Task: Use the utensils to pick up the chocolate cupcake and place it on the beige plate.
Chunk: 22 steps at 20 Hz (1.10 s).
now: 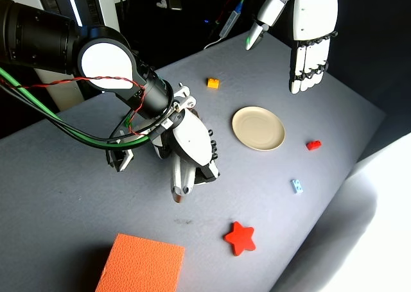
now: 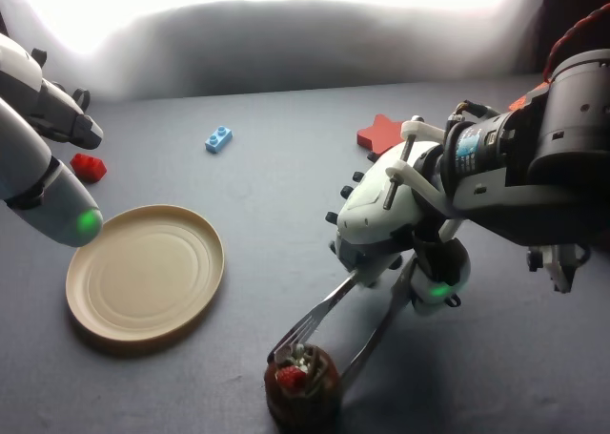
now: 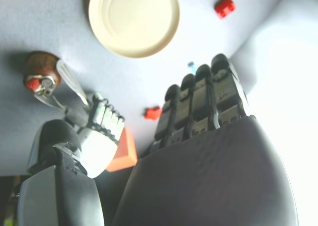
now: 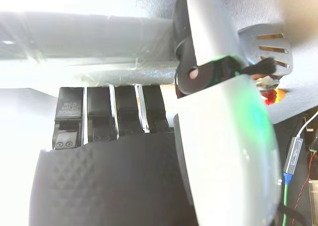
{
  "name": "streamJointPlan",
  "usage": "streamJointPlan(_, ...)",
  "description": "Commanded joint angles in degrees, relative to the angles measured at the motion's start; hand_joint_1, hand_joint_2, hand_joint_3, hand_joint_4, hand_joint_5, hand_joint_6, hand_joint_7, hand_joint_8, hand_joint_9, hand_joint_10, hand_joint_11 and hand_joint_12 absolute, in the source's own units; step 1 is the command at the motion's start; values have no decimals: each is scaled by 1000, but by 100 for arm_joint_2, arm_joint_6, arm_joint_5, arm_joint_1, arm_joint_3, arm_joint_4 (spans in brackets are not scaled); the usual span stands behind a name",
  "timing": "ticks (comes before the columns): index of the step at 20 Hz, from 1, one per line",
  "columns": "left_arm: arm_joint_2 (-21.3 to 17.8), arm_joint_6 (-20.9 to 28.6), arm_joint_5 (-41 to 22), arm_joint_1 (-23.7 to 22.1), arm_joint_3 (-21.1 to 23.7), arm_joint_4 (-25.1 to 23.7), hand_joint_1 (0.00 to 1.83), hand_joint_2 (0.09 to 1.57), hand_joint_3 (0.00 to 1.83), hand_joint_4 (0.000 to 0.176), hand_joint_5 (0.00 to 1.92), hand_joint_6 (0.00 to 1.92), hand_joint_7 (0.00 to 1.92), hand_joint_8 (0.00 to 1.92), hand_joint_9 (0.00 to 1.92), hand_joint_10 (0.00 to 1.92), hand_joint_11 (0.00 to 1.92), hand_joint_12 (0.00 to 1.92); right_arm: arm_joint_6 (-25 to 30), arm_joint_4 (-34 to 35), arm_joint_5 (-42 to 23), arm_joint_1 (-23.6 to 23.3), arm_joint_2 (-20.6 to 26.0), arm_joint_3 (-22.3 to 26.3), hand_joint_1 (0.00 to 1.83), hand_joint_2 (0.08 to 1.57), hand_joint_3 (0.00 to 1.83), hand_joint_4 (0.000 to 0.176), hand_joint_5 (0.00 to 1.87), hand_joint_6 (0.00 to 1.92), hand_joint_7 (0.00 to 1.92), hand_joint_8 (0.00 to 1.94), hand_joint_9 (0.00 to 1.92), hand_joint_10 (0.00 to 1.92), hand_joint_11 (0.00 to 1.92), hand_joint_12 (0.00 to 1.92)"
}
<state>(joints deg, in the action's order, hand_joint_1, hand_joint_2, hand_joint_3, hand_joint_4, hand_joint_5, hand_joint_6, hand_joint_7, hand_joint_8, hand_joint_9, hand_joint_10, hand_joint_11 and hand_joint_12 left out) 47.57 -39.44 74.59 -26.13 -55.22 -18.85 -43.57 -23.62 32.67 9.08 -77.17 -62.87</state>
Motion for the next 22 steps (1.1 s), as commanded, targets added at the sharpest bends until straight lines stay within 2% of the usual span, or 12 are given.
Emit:
streamJointPlan(1, -57, -32, -204, -40, -1, -165, 413, 1002, 0, 0, 0, 0, 0, 0, 0, 0, 0, 0, -25, -126, -390, -86, 44, -5, 1336, 1235, 0, 0, 683, 1211, 753, 1410, 723, 1581, 521, 1617)
streamJointPlan(3, -57, -32, -204, -39, 0, -165, 410, 1001, 0, 0, 0, 0, 0, 0, 0, 0, 3, 1, -25, -126, -445, -84, 44, -3, 1346, 1218, 0, 0, 770, 1163, 765, 1389, 694, 1551, 531, 1630)
streamJointPlan(5, -58, -32, -202, -39, -1, -166, 432, 1005, 1, 0, 0, 0, 0, 0, 0, 0, 0, 0, -25, -126, -434, -84, 45, 0, 1355, 1193, 0, 0, 814, 1099, 812, 1313, 741, 1499, 619, 1584)
streamJointPlan(8, -59, -32, -194, -35, 0, -167, 447, 1006, 1, 0, 0, 0, 0, 0, 0, 0, 0, 0, -24, -126, -438, -103, 70, 0, 1358, 1184, 0, 0, 856, 1004, 825, 1319, 739, 1494, 641, 1563)
streamJointPlan(9, -59, -32, -194, -35, 1, -166, 453, 1008, 2, 0, 0, 0, 0, 0, 0, 0, 2, 1, -12, -126, -452, -126, 88, 0, 1356, 1189, 1, 0, 839, 1050, 812, 1327, 735, 1499, 624, 1576)
streamJointPlan(10, -59, -32, -194, -35, 1, -166, 449, 1000, 0, 0, 0, 0, 0, 0, 0, 0, 6, 3, 6, -126, -475, -156, 108, 0, 1356, 1190, 0, 0, 837, 1011, 817, 1326, 732, 1522, 631, 1598)
streamJointPlan(14, -59, -32, -191, -35, 6, -166, 467, 997, 0, 0, 0, 0, 0, 0, 0, 0, 0, 0, -39, -128, -585, -309, 197, 9, 1357, 1192, 0, 0, 791, 1089, 811, 1300, 771, 1499, 684, 1521)
streamJointPlan(16, -59, -32, -191, -35, 7, -165, 446, 993, 0, 0, 0, 0, 0, 0, 0, 0, 0, 0, -65, -130, -615, -384, 217, 9, 1353, 1200, 1, 0, 795, 1086, 792, 1344, 745, 1526, 651, 1562)
streamJointPlan(21, -58, -32, -192, -37, 12, -165, 426, 1002, 0, 0, 0, 0, 0, 0, 0, 0, 2, 1, -19, -142, -747, -754, 166, 4, 1358, 1188, 1, 0, 807, 1095, 816, 1303, 766, 1483, 667, 1511)
streamJointPlan(22, -58, -32, -192, -37, 16, -165, 429, 1001, 0, 0, 0, 0, 0, 0, 0, 0, 0, 0, -12, -144, -791, -800, 139, -7, 1457, 1183, 1, 0, 805, 1103, 790, 1271, 744, 1421, 683, 1678)
